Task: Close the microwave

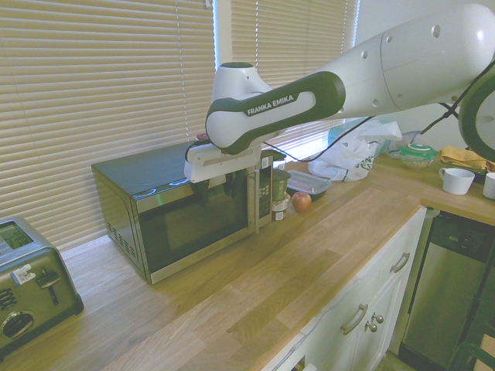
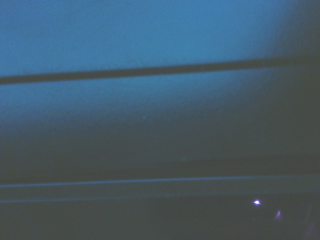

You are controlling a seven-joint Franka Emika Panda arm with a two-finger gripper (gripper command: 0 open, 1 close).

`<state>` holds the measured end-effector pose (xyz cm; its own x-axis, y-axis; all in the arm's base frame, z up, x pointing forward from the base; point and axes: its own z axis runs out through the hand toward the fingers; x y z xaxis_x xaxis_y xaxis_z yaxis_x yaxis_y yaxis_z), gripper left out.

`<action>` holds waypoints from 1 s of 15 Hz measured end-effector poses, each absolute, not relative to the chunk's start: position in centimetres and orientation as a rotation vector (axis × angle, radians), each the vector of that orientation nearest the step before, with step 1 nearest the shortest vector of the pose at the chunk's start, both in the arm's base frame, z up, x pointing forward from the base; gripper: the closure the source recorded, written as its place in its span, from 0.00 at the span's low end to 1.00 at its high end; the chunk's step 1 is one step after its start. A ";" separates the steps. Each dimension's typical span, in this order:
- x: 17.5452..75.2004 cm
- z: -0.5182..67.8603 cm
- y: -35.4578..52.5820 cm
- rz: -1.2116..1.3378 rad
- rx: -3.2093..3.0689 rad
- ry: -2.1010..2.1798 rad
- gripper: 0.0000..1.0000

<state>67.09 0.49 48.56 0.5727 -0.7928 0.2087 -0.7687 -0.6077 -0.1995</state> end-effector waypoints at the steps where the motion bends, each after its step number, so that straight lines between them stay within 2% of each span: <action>1: 67.3 48.4 0.5 -0.422 -2.717 1.336 0.00; 6: 65.4 48.9 -0.7 -0.393 -2.700 1.342 0.00; 11: 56.2 50.5 -2.6 -0.265 -2.732 1.283 0.00; 15: 49.7 46.1 -2.2 -0.134 -2.777 1.237 0.00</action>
<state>49.75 -2.20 46.06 0.6665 -0.7444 0.0405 -0.7357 -0.6656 -0.1256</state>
